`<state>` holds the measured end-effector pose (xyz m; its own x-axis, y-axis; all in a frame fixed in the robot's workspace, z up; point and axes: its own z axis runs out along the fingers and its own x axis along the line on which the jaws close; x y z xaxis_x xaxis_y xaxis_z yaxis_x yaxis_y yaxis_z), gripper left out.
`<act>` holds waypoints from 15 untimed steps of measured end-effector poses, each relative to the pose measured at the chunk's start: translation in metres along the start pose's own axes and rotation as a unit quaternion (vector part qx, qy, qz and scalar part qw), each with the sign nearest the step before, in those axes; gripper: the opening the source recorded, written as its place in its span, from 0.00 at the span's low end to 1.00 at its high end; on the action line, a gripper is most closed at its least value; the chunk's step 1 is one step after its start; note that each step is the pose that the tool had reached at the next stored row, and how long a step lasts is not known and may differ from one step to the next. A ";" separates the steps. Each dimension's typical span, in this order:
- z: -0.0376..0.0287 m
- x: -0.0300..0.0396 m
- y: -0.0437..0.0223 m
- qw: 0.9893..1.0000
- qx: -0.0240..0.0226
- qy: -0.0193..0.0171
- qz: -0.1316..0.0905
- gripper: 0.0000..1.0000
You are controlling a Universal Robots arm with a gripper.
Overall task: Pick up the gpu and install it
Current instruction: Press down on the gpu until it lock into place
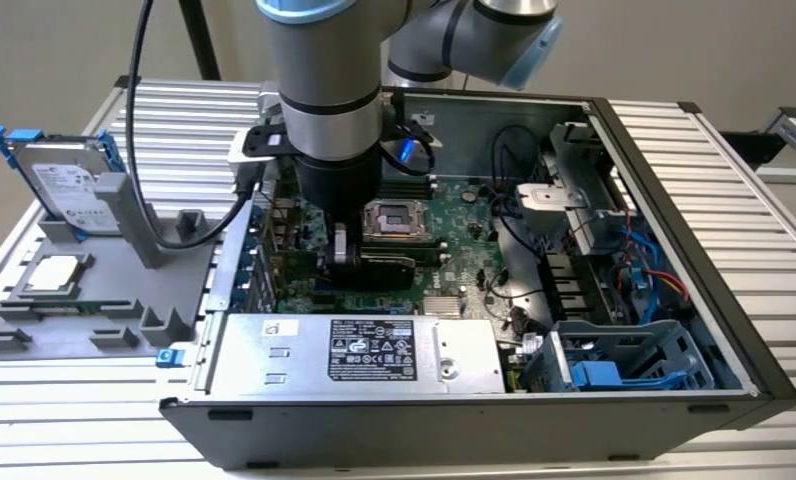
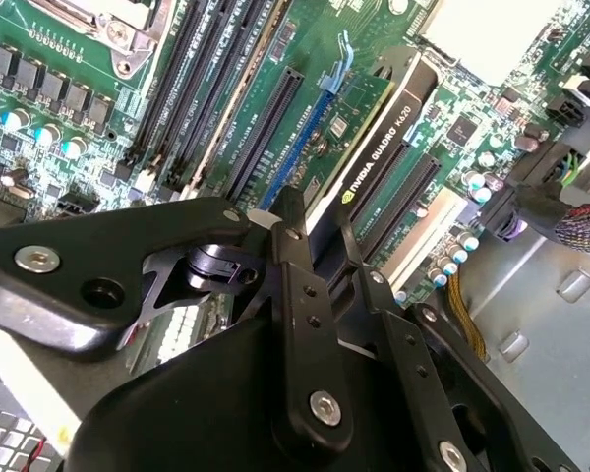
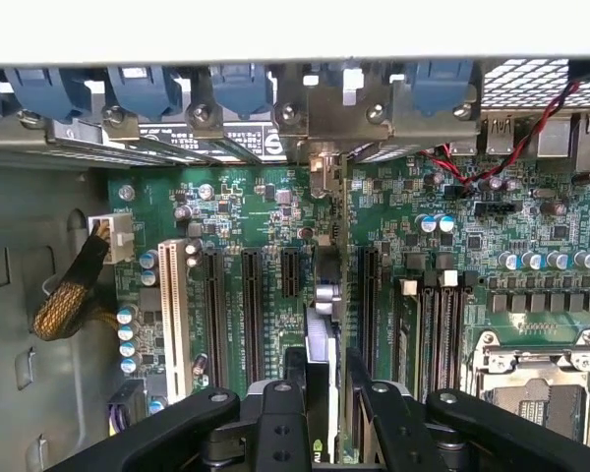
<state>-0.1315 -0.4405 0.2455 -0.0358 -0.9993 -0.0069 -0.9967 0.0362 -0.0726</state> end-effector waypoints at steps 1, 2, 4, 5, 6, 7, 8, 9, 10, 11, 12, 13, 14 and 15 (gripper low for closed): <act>0.0000 0.0000 0.0000 1.000 0.000 0.000 0.000 0.00; 0.0005 -0.0002 0.0001 1.000 0.000 -0.001 0.000 1.00; -0.0004 -0.0001 0.0000 1.000 0.000 0.000 0.000 1.00; -0.0031 0.0000 -0.0002 1.000 0.000 0.000 0.000 1.00; -0.0069 -0.0001 -0.0005 1.000 0.000 0.000 0.000 1.00; -0.0112 -0.0001 -0.0008 1.000 0.000 0.000 0.000 1.00; -0.0157 -0.0001 -0.0011 1.000 0.000 0.000 0.000 1.00; -0.0206 -0.0002 -0.0015 1.000 0.000 0.000 0.000 1.00; -0.0251 -0.0002 -0.0018 1.000 0.000 0.000 0.000 1.00; -0.0297 -0.0002 -0.0022 1.000 0.000 0.000 0.000 1.00; -0.0341 -0.0003 -0.0025 1.000 0.000 0.000 0.000 1.00; -0.0381 -0.0003 -0.0028 1.000 0.000 0.000 0.000 1.00; -0.0404 -0.0003 -0.0029 1.000 0.000 0.000 0.000 1.00; -0.0406 -0.0003 -0.0030 1.000 0.000 0.000 0.000 1.00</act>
<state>-0.1315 -0.4405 0.2862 -0.0358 -0.9993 -0.0074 -0.9967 0.0363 -0.0726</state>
